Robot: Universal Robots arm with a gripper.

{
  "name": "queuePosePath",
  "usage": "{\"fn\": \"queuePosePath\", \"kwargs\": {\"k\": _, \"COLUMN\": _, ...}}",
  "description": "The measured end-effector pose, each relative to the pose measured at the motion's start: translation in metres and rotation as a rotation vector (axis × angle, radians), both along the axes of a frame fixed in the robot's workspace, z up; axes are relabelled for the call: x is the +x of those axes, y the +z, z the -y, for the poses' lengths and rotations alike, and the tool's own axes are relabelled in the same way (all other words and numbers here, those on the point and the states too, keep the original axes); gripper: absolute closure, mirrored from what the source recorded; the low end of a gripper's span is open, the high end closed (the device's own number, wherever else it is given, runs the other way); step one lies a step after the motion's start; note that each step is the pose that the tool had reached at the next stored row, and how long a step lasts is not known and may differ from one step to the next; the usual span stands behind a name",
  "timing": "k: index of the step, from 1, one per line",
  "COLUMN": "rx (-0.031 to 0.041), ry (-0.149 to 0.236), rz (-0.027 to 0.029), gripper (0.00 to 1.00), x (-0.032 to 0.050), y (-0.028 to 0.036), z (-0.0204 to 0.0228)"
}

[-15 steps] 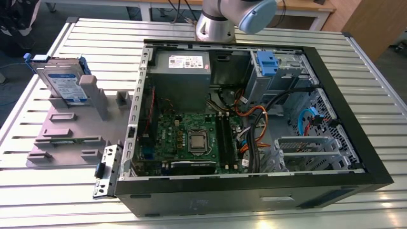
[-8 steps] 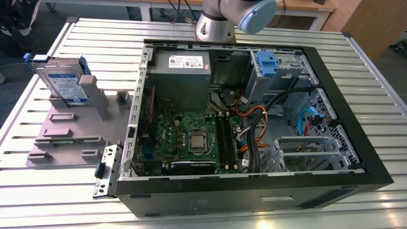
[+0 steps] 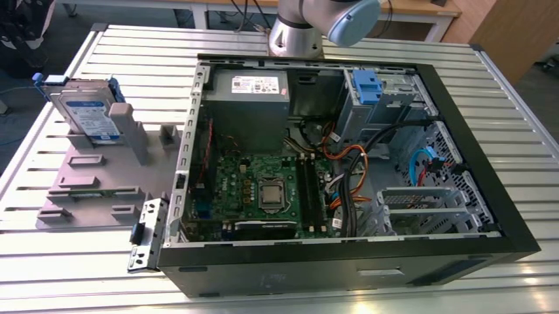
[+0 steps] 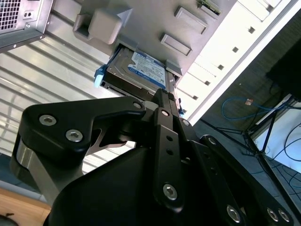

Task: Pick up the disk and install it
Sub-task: 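Pick up the disk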

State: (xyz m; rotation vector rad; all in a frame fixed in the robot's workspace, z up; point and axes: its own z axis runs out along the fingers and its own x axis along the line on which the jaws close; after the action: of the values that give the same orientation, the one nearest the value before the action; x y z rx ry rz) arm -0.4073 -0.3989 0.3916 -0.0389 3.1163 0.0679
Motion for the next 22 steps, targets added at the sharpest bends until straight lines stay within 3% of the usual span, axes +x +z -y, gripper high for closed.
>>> {"fn": "queuePosePath", "kwargs": {"k": 22, "rx": 0.0, "ry": 0.019, "rz": 0.0, "gripper": 0.89, "x": 0.0, "y": 0.0, "z": 0.0}}
